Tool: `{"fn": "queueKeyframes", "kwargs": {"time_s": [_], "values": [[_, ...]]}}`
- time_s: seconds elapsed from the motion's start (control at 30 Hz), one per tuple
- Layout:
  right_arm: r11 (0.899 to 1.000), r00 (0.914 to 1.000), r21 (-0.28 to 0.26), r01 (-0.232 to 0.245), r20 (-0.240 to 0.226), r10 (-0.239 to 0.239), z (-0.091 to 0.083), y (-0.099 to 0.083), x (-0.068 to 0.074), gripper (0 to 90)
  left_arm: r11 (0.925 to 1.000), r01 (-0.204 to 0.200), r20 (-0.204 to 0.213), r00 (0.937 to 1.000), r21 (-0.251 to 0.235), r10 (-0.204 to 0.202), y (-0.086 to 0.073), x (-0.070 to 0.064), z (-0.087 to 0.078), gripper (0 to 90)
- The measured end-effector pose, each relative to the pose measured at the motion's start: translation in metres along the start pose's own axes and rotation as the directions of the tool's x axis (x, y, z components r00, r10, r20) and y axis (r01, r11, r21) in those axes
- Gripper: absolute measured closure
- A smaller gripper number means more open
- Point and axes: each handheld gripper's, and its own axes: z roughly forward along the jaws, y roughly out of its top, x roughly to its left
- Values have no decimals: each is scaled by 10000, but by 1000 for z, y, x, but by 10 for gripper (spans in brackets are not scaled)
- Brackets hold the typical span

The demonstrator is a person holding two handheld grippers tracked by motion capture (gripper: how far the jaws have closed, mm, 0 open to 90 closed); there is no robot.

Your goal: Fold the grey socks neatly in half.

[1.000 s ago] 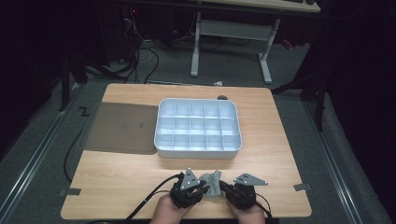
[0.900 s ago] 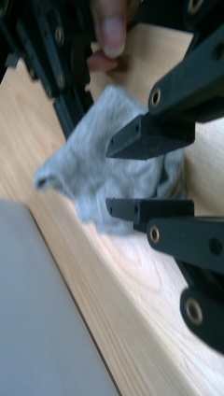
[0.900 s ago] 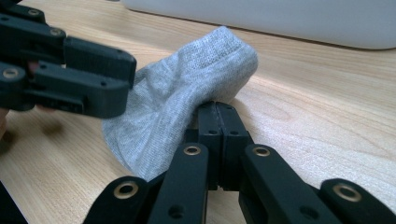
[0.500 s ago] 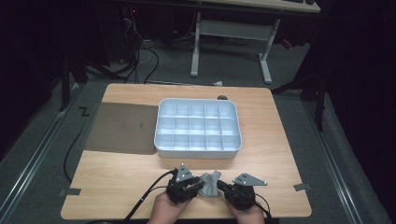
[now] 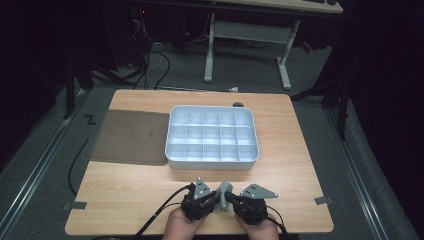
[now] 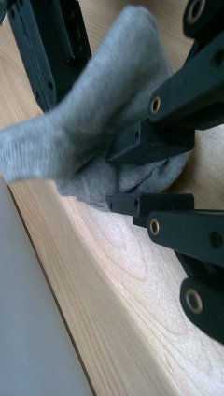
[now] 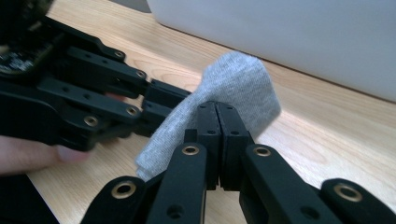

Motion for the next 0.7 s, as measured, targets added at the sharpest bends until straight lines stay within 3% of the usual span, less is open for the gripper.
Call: {"fn": "queueKeyframes", "kwargs": {"time_s": [0.23,0.33,0.43,0.57,0.7], "values": [[9994,9996,231,259,111,-261,7,4,5,900,9998,-168,53,9998,56,168,1,-3,2,767],[9990,9996,377,228,178,-235,10,3,2,900,9998,100,558,9984,149,-108,1,3,2,760],[9987,9995,441,241,198,-249,10,3,1,900,9981,439,1207,9915,425,-488,2,12,0,732],[9984,9992,454,325,211,-335,11,2,2,899,9989,261,1300,9910,389,-310,0,12,-5,718],[9983,9992,471,354,179,-363,13,2,2,899,9990,344,1586,9866,277,-384,-4,14,-6,742]]}}
